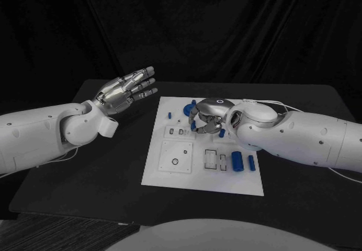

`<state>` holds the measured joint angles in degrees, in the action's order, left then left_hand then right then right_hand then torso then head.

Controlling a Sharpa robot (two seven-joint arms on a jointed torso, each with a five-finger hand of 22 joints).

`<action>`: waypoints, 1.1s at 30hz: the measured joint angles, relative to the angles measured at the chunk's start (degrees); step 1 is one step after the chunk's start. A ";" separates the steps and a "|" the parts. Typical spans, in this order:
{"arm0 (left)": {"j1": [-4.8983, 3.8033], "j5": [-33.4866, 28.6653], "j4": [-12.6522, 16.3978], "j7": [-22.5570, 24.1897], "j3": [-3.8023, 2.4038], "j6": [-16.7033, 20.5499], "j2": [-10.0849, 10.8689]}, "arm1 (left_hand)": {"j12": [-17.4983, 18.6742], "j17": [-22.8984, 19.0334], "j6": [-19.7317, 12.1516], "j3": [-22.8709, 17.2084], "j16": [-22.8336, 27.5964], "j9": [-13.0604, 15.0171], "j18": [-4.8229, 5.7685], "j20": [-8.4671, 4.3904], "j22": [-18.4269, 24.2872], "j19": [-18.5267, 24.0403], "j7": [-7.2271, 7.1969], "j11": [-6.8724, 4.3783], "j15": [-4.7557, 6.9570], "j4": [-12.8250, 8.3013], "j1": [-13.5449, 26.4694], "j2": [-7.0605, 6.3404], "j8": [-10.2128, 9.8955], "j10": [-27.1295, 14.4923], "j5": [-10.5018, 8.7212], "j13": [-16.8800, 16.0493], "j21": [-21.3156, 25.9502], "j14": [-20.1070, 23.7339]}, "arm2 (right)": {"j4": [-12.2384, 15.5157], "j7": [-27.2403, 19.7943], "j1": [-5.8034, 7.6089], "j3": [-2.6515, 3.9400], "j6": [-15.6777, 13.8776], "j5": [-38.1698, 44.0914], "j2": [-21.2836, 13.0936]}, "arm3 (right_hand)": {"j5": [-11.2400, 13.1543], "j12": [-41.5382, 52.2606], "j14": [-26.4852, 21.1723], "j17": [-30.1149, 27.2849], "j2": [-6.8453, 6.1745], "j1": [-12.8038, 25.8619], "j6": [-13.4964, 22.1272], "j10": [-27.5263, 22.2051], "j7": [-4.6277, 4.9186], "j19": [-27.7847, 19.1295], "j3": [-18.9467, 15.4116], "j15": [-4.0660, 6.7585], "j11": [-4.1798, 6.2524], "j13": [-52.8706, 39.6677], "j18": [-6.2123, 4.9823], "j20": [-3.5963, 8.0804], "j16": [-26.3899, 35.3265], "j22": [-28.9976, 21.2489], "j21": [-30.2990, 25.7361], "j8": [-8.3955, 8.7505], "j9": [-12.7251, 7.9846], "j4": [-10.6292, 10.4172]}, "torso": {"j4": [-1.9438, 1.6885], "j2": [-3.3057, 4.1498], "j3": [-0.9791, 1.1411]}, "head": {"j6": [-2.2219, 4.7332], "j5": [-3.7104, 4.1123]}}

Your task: Assemble the parts on the task board

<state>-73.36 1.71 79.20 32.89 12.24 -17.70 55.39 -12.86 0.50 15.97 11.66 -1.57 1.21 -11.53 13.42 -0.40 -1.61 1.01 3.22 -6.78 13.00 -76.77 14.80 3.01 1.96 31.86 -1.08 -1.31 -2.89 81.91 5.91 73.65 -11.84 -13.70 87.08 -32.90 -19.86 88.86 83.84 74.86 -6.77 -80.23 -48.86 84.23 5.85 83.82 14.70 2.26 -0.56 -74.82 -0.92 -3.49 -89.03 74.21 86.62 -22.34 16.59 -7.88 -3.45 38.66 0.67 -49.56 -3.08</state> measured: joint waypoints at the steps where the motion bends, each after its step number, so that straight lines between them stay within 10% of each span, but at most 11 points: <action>1: 0.00 0.00 0.00 -0.01 0.00 0.00 0.00 | 0.00 0.00 0.00 0.00 0.00 0.00 0.00 0.00 0.00 0.00 0.00 0.00 0.00 0.00 0.00 0.00 0.00 0.00 0.00 0.00 0.00 0.00 | -0.04 0.07 -0.07 0.00 0.12 0.06 0.08 | 0.00 0.00 0.00 0.00 0.00 0.00 0.00 -0.59 0.00 0.00 0.00 0.00 -0.58 0.00 0.00 0.00 0.00 0.00 0.00 0.00 0.00 0.00 | 0.00 0.00 -0.01 | 0.00 -0.01; 33: 0.00 0.00 0.04 -0.05 0.00 -0.16 0.00 | 0.00 0.00 -0.01 -1.09 0.00 0.00 0.00 0.00 0.00 0.00 0.00 0.00 0.00 -1.08 0.00 0.00 0.00 0.00 0.43 0.00 0.00 0.00 | -2.92 2.25 -1.28 0.01 1.98 2.50 2.57 | 0.00 0.00 0.00 0.00 0.00 0.00 -0.11 -0.59 0.12 0.00 -0.46 -0.01 -0.59 0.00 0.00 -0.01 0.00 0.00 -0.66 0.22 -0.01 0.47 | -0.02 0.00 -0.04 | -0.14 0.05</action>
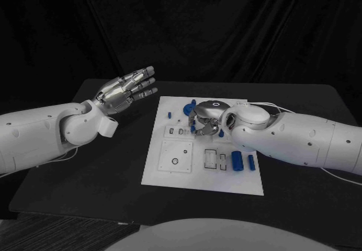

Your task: Assemble the parts on the task board

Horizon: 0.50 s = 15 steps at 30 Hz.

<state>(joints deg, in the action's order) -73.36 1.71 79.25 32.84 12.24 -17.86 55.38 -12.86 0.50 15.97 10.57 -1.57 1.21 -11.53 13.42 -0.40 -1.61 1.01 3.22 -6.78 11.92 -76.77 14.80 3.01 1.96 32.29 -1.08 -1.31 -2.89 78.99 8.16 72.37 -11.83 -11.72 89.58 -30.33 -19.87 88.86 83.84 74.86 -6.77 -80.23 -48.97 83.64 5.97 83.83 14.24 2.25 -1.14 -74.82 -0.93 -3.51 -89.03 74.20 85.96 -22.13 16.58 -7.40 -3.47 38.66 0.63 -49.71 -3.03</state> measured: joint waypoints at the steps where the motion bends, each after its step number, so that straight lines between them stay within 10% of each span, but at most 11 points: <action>1: 0.00 0.00 -0.01 0.00 0.00 -0.01 0.00 | 0.00 0.00 0.00 0.00 0.00 0.00 0.00 0.00 0.00 0.00 0.00 0.00 0.00 0.00 0.00 0.00 0.00 0.00 0.00 0.00 0.00 0.00 | -0.01 0.02 -0.02 0.00 0.04 0.07 0.03 | 0.00 0.00 0.00 0.00 0.00 0.00 0.00 0.00 0.00 0.00 0.00 0.00 0.00 0.00 0.00 0.00 0.00 0.00 0.00 0.00 0.00 0.00 | 0.00 -0.01 0.00 | -0.01 0.00; 15: 0.01 0.00 -0.09 0.00 0.00 -0.18 -0.10 | 0.00 0.00 0.00 0.00 0.00 0.00 0.00 0.00 0.00 0.00 0.00 0.00 0.00 0.00 0.00 0.00 0.00 0.00 0.00 0.00 0.00 0.00 | -0.32 0.14 -0.20 0.01 0.62 0.63 0.26 | 0.01 0.00 0.00 0.00 -0.01 0.01 0.78 0.00 0.10 0.00 0.70 0.01 0.01 0.00 0.00 0.00 0.00 0.00 -0.01 1.68 -0.08 0.69 | 0.03 0.01 0.02 | -0.29 -0.06</action>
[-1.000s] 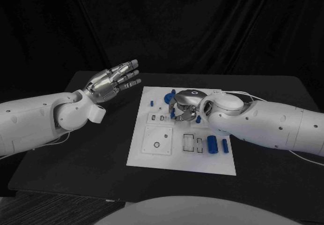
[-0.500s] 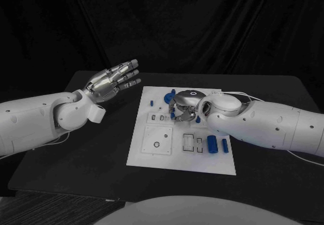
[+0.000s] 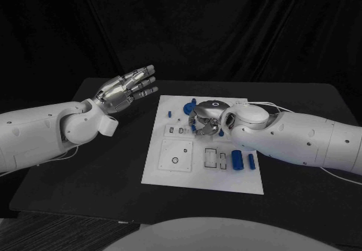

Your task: Assemble the parts on the task board

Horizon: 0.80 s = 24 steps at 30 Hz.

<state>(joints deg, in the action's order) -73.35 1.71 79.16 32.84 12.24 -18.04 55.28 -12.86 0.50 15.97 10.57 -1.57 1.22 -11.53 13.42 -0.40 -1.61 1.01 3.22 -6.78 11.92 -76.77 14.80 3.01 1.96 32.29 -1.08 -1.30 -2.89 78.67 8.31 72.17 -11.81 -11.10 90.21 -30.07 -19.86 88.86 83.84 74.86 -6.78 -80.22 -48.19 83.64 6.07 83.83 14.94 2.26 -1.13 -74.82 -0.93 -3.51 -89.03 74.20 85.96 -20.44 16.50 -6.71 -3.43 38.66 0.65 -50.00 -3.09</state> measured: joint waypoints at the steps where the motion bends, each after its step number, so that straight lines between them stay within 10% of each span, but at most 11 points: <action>1: 0.00 0.00 0.00 0.00 0.00 0.00 0.00 | 0.00 0.00 0.00 0.00 0.00 0.00 0.00 0.00 0.00 0.00 0.00 0.00 0.00 0.00 0.00 0.00 0.00 0.00 0.00 0.00 0.00 0.00 | -0.01 0.00 0.00 0.00 0.01 0.00 0.00 | 0.00 0.00 0.00 0.00 0.00 0.00 0.01 0.00 0.01 0.00 0.00 0.00 0.00 0.00 0.00 0.00 0.00 0.00 0.00 0.16 -0.01 0.00 | 0.00 0.00 0.00 | 0.00 -0.01; 9: 0.01 0.00 -0.02 0.00 0.00 -0.05 0.00 | 0.00 0.00 0.00 0.00 0.00 0.00 0.00 0.00 0.00 0.00 0.00 0.00 0.00 0.00 0.00 0.00 0.00 0.00 0.00 0.00 0.00 0.00 | -0.22 0.02 -0.05 -0.01 0.34 0.08 0.06 | 1.33 0.00 -0.01 0.00 0.00 0.01 0.82 0.00 0.19 0.00 0.00 0.01 0.01 0.00 0.00 0.01 0.00 0.00 -0.85 1.64 -0.53 0.00 | 0.00 0.01 0.00 | -0.01 -0.01; 17: 0.02 0.00 -0.07 0.00 0.00 -0.10 -0.02 | 0.00 0.00 0.00 0.00 0.00 0.00 0.00 0.00 0.00 0.00 0.00 0.00 0.00 0.00 0.00 0.00 0.00 0.00 0.00 0.00 0.00 0.00 | -0.37 0.00 -0.12 -0.01 0.53 0.12 0.06 | 8.28 0.00 0.19 0.00 -0.80 0.82 8.07 0.45 -1.09 0.00 -0.02 0.80 1.16 0.00 0.00 0.04 0.00 0.00 -0.88 6.59 -4.25 -0.02 | 0.01 0.00 0.00 | -0.01 0.01; 24: 0.03 0.00 -0.17 0.00 0.00 -0.13 -0.03 | 0.00 0.00 0.00 0.00 0.00 0.00 0.00 0.00 0.00 0.00 0.00 0.00 0.00 0.00 0.00 0.00 0.00 0.00 0.00 0.00 0.00 0.00 | -0.42 -0.18 -0.14 -0.01 0.37 0.14 -0.03 | 13.98 0.00 -0.05 0.00 -1.53 1.52 11.05 0.17 -1.86 -0.57 -4.80 1.28 1.47 0.00 0.00 0.66 0.00 0.00 -1.77 7.81 -6.67 -4.80 | 0.01 -0.01 0.00 | -0.01 -0.05</action>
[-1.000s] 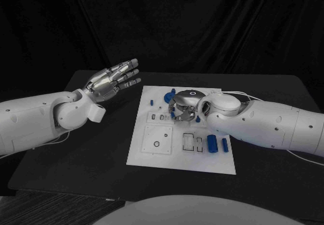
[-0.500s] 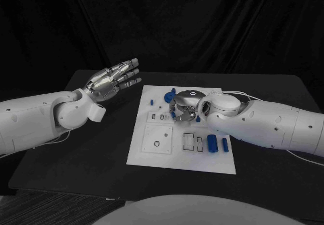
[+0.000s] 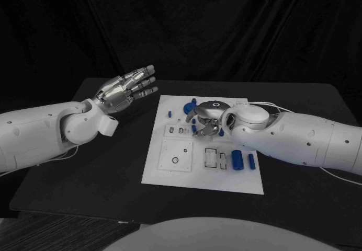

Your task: Assemble the parts on the task board

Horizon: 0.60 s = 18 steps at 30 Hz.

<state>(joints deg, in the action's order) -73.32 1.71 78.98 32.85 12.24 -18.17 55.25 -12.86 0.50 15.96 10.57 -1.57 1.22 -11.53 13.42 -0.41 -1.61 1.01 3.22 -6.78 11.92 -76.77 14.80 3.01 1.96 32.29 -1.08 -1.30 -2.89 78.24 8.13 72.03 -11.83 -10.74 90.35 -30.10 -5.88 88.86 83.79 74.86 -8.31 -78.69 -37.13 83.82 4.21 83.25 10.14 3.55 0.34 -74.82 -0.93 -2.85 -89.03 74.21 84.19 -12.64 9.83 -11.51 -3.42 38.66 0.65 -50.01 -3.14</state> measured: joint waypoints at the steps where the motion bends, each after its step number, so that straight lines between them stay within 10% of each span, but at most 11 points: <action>1: 0.00 0.00 -0.02 0.00 0.00 0.00 0.00 | 0.00 0.00 0.00 0.00 0.00 0.00 0.00 0.00 0.00 0.00 0.00 0.00 0.00 0.00 0.00 0.00 0.00 0.00 0.00 0.00 0.00 0.00 | 0.00 -0.04 0.00 0.00 -0.08 0.00 -0.03 | 0.82 0.00 0.00 0.00 -0.01 -0.01 0.01 0.00 0.00 0.30 -0.74 0.01 0.01 0.00 0.00 0.30 0.00 0.00 0.00 0.00 -0.36 -0.76 | 0.00 0.00 0.00 | 0.00 -0.01; 7: 0.02 0.00 -0.13 -0.01 0.00 -0.01 0.00 | 0.00 0.00 0.00 0.00 0.00 0.00 0.00 0.00 0.00 0.00 0.00 0.00 0.00 0.00 0.00 0.00 0.00 0.00 0.00 0.00 0.00 0.00 | 0.45 -0.57 0.00 0.00 -1.47 0.02 -0.85 | 2.00 0.00 0.40 0.00 -3.41 -0.13 0.20 -0.47 -0.19 0.29 -2.40 0.40 0.49 0.00 0.00 0.30 0.00 0.00 0.00 0.00 -1.29 -4.78 | 0.01 0.00 0.00 | 0.00 -0.18; 18: 0.03 0.00 -0.20 -0.06 0.00 0.03 0.07 | 0.00 0.00 0.01 0.00 0.00 0.00 0.00 0.00 0.00 0.00 0.00 0.00 0.00 0.00 0.00 0.00 0.00 0.00 0.00 0.00 0.00 0.00 | 5.71 -3.38 3.42 -0.04 -10.08 -0.36 -5.30 | 2.00 0.00 0.40 0.00 -2.24 4.77 -2.50 -0.46 0.13 0.29 -8.25 0.40 0.47 0.00 0.01 0.30 0.00 0.00 0.16 -0.93 -1.79 -5.40 | 0.04 -0.03 0.01 | 0.00 -0.35</action>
<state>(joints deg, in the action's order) -73.29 1.71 78.78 32.79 12.24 -18.13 55.32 -12.86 0.50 15.97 10.57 -1.57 1.22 -11.53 13.42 -0.40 -1.62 1.01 3.22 -6.78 11.92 -76.77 14.80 3.01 1.96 32.29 -1.08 -1.31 -2.89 83.95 4.75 75.45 -11.87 -20.81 90.00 -35.40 -3.89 88.86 84.19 74.86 -10.55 -73.93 -39.63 83.36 4.34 83.55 1.88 3.95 0.80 -74.82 -0.92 -2.55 -89.03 74.21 84.35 -13.57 8.03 -16.91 -3.38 38.62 0.66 -50.01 -3.49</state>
